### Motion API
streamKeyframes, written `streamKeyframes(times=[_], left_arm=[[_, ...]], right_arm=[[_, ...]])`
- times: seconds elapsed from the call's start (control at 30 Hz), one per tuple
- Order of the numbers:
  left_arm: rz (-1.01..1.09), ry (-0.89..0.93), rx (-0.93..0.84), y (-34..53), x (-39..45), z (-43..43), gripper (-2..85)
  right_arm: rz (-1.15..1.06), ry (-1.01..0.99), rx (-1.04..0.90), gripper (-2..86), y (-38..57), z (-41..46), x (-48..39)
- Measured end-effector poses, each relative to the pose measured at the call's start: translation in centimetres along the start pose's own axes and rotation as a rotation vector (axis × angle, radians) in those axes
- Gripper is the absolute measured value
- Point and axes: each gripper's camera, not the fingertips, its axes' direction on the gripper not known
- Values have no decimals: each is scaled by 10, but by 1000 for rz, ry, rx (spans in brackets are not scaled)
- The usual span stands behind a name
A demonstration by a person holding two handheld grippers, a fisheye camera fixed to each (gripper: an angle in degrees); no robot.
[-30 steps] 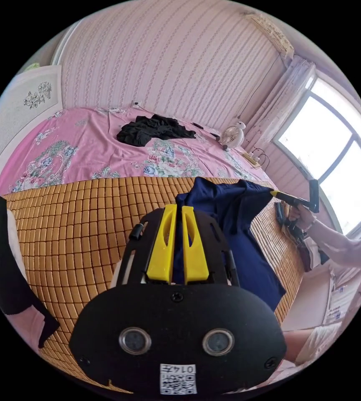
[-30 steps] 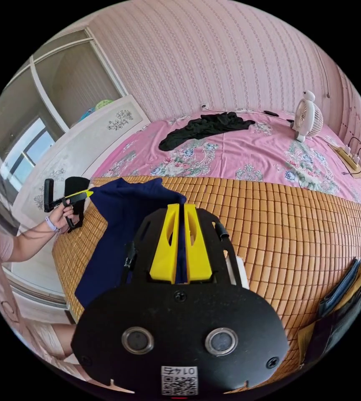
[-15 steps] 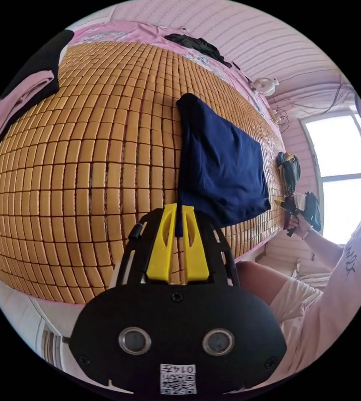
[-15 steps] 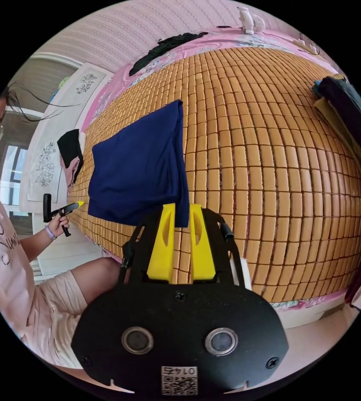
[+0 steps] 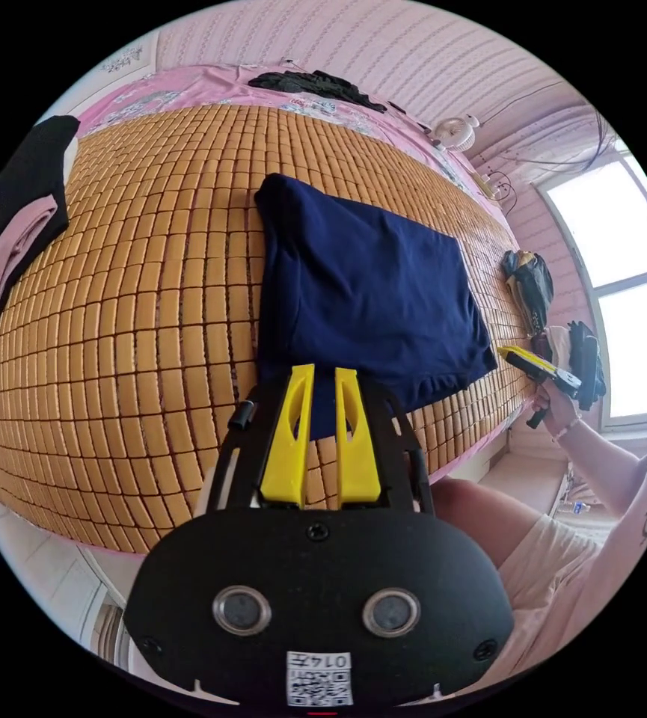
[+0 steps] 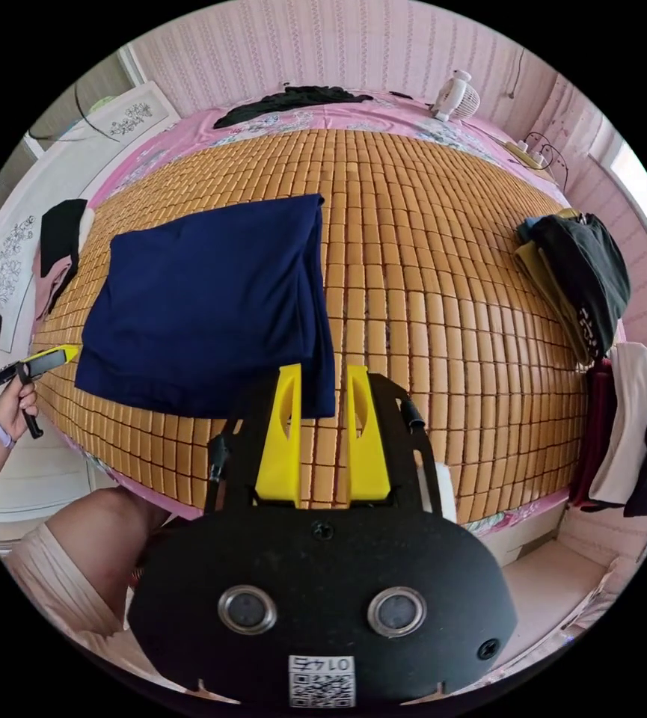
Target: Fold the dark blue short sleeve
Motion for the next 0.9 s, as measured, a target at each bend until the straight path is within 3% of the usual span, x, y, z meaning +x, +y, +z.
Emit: streamKeyframes(times=[0.17,0.5,0.7,0.9], left_arm=[[-44,-88,-39,35,3,-11,69],[-35,-164,38,92,21,-38,84],[-42,-159,88,123,26,-40,85],[42,-216,147,142,53,-50,77]], right_arm=[[16,-20,-123,97,23,21,-11],[71,9,12,96,67,11,-11],[139,-139,195,98,103,8,-4],[132,-249,133,54,127,37,-9]])
